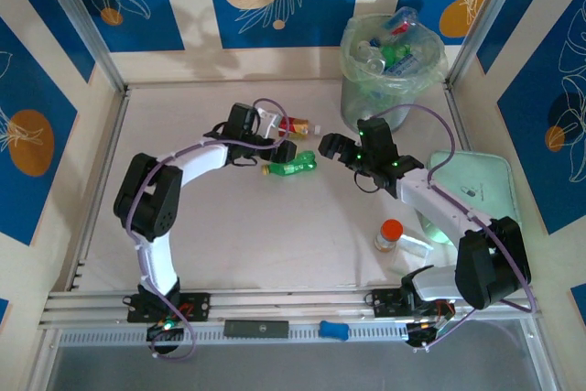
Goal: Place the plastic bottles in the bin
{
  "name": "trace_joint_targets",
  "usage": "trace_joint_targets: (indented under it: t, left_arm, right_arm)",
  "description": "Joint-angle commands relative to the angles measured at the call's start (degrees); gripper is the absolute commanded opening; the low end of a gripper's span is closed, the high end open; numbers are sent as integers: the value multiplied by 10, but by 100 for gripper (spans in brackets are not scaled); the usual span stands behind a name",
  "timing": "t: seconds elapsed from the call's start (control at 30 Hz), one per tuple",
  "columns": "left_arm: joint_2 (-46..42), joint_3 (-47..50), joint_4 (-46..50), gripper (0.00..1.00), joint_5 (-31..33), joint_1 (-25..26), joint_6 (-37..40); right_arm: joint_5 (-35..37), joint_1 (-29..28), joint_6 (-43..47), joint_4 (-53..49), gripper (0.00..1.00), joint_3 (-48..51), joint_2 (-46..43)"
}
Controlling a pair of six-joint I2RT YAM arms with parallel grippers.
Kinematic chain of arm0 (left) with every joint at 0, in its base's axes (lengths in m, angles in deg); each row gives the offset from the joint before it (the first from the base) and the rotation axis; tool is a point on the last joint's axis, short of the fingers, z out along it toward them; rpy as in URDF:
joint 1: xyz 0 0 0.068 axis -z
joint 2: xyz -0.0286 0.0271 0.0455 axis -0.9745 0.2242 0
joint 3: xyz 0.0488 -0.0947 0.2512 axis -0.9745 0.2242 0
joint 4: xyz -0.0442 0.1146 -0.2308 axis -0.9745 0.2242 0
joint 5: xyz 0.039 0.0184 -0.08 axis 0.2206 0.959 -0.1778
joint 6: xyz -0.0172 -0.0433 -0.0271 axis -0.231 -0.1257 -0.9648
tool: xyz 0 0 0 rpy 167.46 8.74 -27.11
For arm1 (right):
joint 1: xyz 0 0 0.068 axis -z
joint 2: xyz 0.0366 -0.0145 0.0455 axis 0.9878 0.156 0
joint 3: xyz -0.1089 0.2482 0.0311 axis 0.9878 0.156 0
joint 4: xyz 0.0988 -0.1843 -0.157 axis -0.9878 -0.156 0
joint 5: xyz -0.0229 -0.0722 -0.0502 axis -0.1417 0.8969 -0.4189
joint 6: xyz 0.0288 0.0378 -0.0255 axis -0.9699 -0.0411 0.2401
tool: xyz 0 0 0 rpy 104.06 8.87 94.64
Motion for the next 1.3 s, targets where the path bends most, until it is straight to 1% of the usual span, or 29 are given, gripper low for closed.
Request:
trace_joint_targets:
  t: [0.0,0.1,0.23,0.37,0.5,0.7,0.9,1.03,1.27]
  left_arm:
    - [18,-15,52,100,-27,8,34]
    - [28,-19,62,100,-36,18,41]
    - [34,-19,72,100,-30,31,53]
    - [39,-20,84,95,-30,42,60]
    - [40,-15,97,93,-14,53,71]
    - [41,-12,110,93,15,72,90]
    - [59,-25,116,92,39,82,96]
    - [71,-35,120,82,50,84,98]
    - [58,-26,103,56,48,92,96]
  right_arm:
    - [13,4,-4,4,99,-5,-6]
    - [13,6,-7,4,99,-4,-5]
    - [12,8,-11,4,99,-3,-2]
    - [9,12,-18,2,99,-3,5]
    - [0,19,-32,4,99,-1,16]
    - [-6,25,-41,7,99,0,26]
    - [-10,29,-44,7,99,1,26]
    - [-11,29,-47,5,99,3,24]
    - [-29,32,-64,16,99,12,29]
